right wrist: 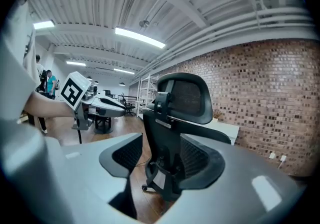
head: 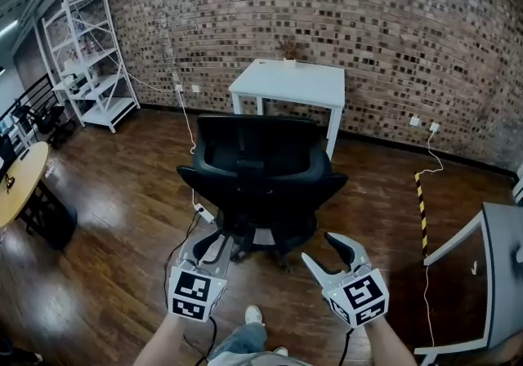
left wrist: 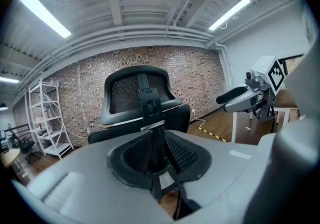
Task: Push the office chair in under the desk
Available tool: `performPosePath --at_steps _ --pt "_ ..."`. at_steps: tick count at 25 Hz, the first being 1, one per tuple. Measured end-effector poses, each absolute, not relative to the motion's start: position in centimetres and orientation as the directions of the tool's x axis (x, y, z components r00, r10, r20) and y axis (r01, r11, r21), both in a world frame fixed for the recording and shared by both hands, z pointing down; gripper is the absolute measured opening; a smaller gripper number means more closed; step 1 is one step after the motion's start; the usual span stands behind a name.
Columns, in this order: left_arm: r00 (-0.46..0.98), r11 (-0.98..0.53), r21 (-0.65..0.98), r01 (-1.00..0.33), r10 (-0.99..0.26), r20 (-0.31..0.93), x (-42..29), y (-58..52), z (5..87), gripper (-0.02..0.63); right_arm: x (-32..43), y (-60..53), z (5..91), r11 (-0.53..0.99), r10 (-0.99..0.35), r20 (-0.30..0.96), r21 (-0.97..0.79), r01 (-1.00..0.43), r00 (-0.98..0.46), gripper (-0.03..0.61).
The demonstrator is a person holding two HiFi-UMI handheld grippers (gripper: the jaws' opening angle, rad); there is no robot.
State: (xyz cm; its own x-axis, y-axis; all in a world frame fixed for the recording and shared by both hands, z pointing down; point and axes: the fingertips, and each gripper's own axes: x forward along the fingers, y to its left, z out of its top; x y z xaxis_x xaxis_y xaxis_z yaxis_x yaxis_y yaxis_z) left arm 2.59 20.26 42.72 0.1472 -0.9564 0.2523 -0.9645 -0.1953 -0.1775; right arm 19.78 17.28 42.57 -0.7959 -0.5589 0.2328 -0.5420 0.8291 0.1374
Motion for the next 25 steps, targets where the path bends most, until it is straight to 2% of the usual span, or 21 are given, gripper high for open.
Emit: performPosePath --at_steps 4,15,25 --pt "0.151 -0.223 -0.257 -0.94 -0.95 0.274 -0.5 16.7 42.3 0.095 19.2 13.4 41.2 0.827 -0.56 0.23 0.209 -0.521 -0.796 0.232" --pt "0.149 -0.322 -0.447 -0.835 -0.913 0.38 -9.8 10.0 43.7 0.169 17.6 5.1 41.7 0.802 -0.561 0.348 0.452 -0.39 -0.751 0.3" --pt "0.15 -0.439 -0.589 -0.678 -0.868 0.474 -14.5 5.2 45.5 0.199 18.3 -1.2 45.0 0.83 -0.525 0.559 0.505 -0.239 -0.641 0.31"
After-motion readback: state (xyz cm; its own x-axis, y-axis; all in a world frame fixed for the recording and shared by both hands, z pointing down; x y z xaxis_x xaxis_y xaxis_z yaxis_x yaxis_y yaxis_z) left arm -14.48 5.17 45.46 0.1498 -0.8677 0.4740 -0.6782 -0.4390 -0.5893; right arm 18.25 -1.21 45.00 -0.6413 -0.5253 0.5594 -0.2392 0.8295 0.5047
